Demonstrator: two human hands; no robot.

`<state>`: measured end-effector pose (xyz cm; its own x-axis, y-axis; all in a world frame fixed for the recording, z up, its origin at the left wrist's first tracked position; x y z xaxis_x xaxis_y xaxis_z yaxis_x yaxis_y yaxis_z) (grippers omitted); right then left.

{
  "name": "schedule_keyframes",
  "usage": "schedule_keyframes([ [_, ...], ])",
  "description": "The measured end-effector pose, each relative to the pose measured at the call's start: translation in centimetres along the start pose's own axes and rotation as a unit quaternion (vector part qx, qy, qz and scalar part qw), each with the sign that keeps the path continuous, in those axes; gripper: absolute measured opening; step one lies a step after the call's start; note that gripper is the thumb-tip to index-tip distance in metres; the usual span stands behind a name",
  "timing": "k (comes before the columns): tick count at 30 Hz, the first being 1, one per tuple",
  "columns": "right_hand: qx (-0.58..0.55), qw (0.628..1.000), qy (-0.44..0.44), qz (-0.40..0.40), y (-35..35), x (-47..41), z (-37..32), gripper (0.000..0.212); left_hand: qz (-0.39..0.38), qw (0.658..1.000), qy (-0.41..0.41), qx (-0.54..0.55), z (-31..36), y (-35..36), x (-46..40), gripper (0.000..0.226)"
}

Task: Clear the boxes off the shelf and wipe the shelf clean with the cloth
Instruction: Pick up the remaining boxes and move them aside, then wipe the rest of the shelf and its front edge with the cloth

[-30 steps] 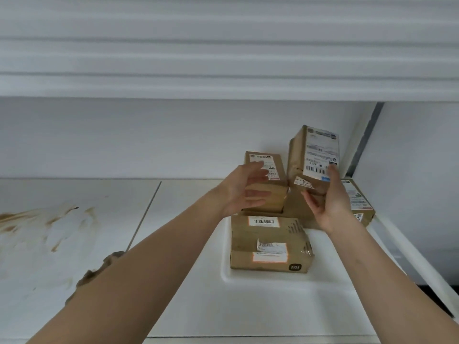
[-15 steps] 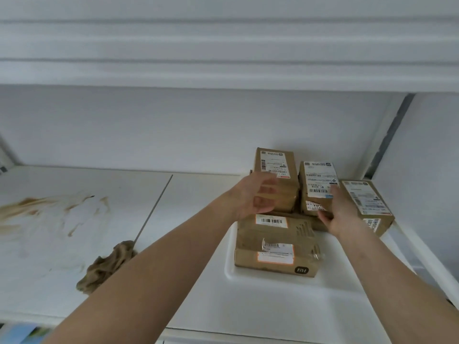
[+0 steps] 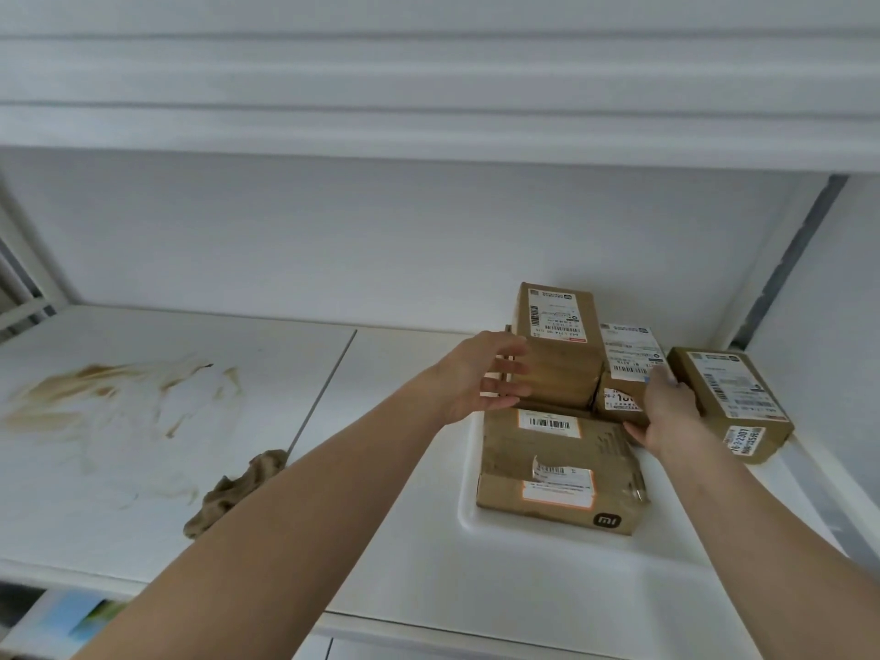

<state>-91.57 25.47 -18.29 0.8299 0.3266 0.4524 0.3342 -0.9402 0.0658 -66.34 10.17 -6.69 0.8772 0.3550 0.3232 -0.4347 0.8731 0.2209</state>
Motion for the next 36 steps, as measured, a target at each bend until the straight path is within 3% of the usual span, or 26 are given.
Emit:
schedule_keyframes([
  [3,0.051,0.998,-0.011,0.04,-1.1,-2.8,0.7,0.092,-0.01,1.0,0.005,-0.001,0.1,-0.5,0.6,0.028],
  [9,0.134,0.983,-0.027,0.124,-0.4,2.4,0.0,0.092,-0.026,1.0,0.008,-0.015,0.2,-1.9,2.6,0.024],
  [16,0.191,0.967,-0.066,0.153,5.2,13.9,-2.0,0.071,-0.028,0.999,0.011,-0.046,0.5,-6.2,6.4,0.029],
  [24,0.203,0.966,-0.13,0.098,15.2,21.0,0.3,0.067,-0.006,0.996,0.0,-0.09,-0.9,-15.7,12.5,0.013],
  [36,0.228,0.956,-0.179,-0.053,33.1,28.4,9.1,0.054,0.095,0.993,-0.03,-0.069,-4.9,-32.2,22.9,0.017],
])
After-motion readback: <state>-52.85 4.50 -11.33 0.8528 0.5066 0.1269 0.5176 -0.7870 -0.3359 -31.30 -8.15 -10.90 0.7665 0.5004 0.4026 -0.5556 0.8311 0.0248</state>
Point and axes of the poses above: each hand's wrist, its own x-axis away from the middle knuckle, its own y-axis out of the palm, z = x × y, the point moved 10 cm from there along -x, towards the middle knuckle, and after that the axes turned 11 degrees about -z, right-handed, at the moved point
